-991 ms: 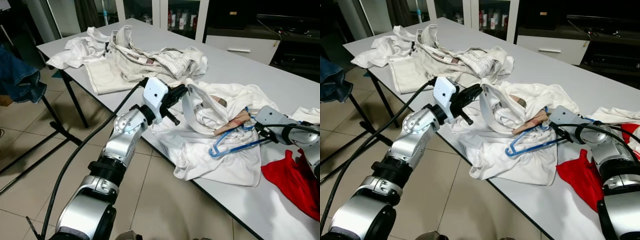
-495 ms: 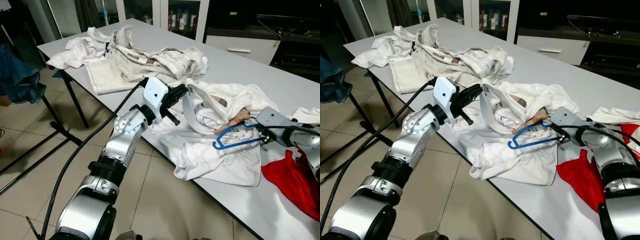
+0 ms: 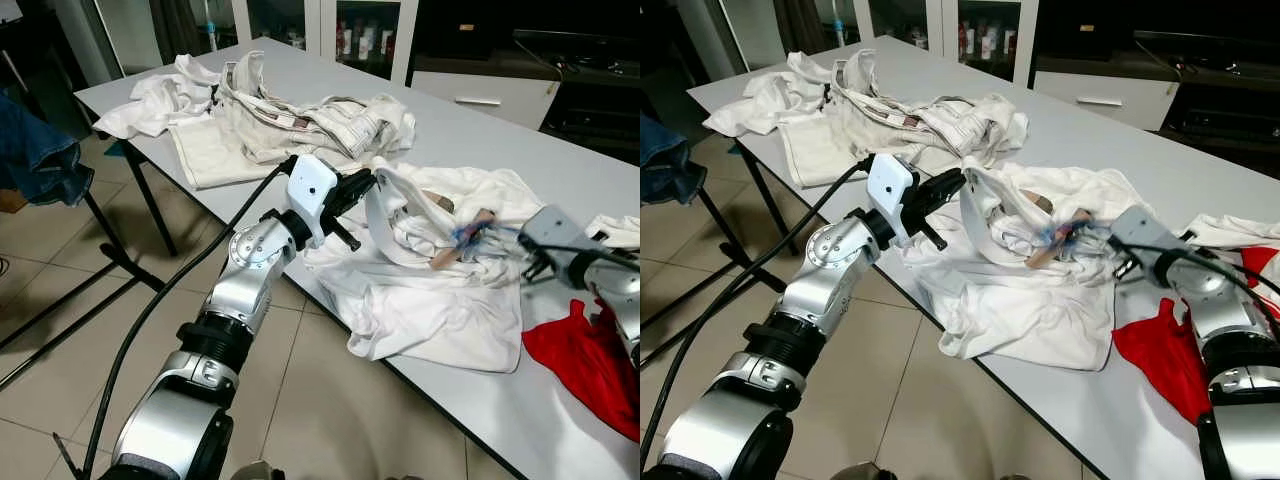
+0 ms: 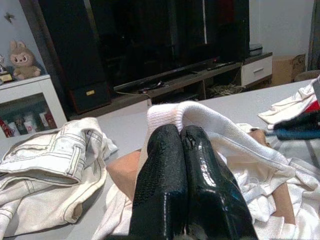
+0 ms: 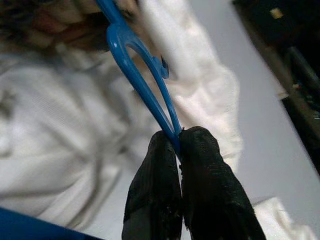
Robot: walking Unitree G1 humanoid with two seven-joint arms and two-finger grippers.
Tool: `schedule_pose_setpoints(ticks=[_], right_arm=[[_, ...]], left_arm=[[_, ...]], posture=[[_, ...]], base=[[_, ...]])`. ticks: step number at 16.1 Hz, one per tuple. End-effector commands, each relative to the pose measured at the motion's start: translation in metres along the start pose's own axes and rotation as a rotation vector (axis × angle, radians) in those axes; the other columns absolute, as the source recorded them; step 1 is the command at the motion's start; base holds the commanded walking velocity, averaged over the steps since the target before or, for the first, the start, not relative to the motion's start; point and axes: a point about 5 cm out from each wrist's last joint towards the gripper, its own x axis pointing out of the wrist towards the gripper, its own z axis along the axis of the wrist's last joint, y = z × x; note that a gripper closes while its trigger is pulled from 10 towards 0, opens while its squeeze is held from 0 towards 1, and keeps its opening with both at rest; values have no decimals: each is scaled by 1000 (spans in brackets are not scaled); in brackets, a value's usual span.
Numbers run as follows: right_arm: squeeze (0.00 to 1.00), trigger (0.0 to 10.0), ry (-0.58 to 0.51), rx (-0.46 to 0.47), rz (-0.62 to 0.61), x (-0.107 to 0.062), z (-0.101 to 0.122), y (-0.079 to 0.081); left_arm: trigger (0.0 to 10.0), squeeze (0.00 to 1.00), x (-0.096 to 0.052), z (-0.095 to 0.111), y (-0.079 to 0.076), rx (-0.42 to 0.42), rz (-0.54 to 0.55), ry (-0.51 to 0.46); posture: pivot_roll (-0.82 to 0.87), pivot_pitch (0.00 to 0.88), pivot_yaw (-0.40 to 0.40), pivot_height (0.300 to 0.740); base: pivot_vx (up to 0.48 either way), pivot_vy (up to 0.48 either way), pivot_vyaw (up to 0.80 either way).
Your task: Hang hanger
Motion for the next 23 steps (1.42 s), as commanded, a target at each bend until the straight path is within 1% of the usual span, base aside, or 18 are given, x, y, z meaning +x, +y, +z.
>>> schedule_pose_setpoints(ticks=[1, 3, 6, 7, 8, 9, 10, 11, 13, 15, 16, 17, 18, 19, 20, 21, 23], right_arm=[[0, 0, -4, 18, -35, -2, -1, -3], [0, 0, -28, -3, -93, -2, 4, -2], [0, 0, -68, -52, -135, -3, 15, 2], [0, 0, -99, -67, -149, -7, 22, 10], [0, 0, -109, -68, -153, -9, 25, 13], [0, 0, -96, -117, -170, -15, 25, 21], [0, 0, -92, -127, -185, -21, 28, 32], [0, 0, -85, -136, -188, -23, 30, 37], [0, 0, -79, -134, -172, -26, 32, 49], [0, 0, -74, -136, -163, -29, 38, 56], [0, 6902, -89, -136, -108, -32, 46, 65], [0, 9843, -94, -136, -84, -33, 49, 69], [0, 10000, -91, -137, -46, -34, 51, 75], [0, 10000, -71, -146, 36, -37, 51, 88], [0, 10000, -62, -147, 54, -38, 50, 92], [1000, 10000, -56, -146, 45, -39, 49, 93], [1000, 10000, -30, -176, 52, -39, 48, 96]], left_arm=[[10000, 0, 1, 3, 1, 20, -4, 0], [10000, 0, 1, 2, 1, 19, -2, 0], [10000, 0, 0, 2, 1, 18, 0, 1], [10000, 0, 0, 2, 1, 17, 0, 2], [10000, 0, -1, 1, 1, 16, 1, 2], [10000, 0, -1, 1, 0, 14, 0, 3], [10000, 0, 0, 0, 0, 13, -2, 5], [10000, 0, 0, 0, 0, 13, -4, 5], [10000, 0, 2, 1, -1, 13, -7, 3], [10000, 0, 2, 1, -1, 13, -9, 2], [10000, 0, 1, 1, -1, 13, -8, 2], [10000, 0, 1, 1, -1, 13, -7, 3], [10000, 0, 1, 0, -1, 13, -5, 3], [10000, 0, 0, 0, 0, 12, 2, 5], [10000, 0, -1, 0, 0, 11, 4, 5], [10000, 0, -1, -1, 0, 9, 5, 5], [10000, 0, -1, -1, 0, 8, 6, 5]], posture=[[-26, 0, 46, 723], [-28, 0, 45, 723], [-29, 0, 43, 723], [-31, 0, 41, 723], [-32, 0, 40, 723], [-37, 0, 40, 723], [-42, 0, 41, 723], [-45, 0, 42, 723], [-48, 0, 42, 723], [-47, 0, 42, 723], [-45, 0, 40, 723], [-45, 0, 40, 723], [-44, 0, 36, 723], [-43, 0, 33, 723], [-43, 0, 31, 723], [-44, 0, 30, 723], [-44, 0, 30, 723]], base=[[0, 0, 0], [0, 0, 0], [0, 0, 0], [0, 0, 0], [0, 0, 0], [0, 0, 0], [0, 0, 0], [0, 0, 0], [0, 0, 0], [0, 0, 0], [0, 0, 0], [0, 0, 0], [0, 0, 0], [0, 0, 0], [0, 0, 0], [0, 0, 0], [0, 0, 0]])
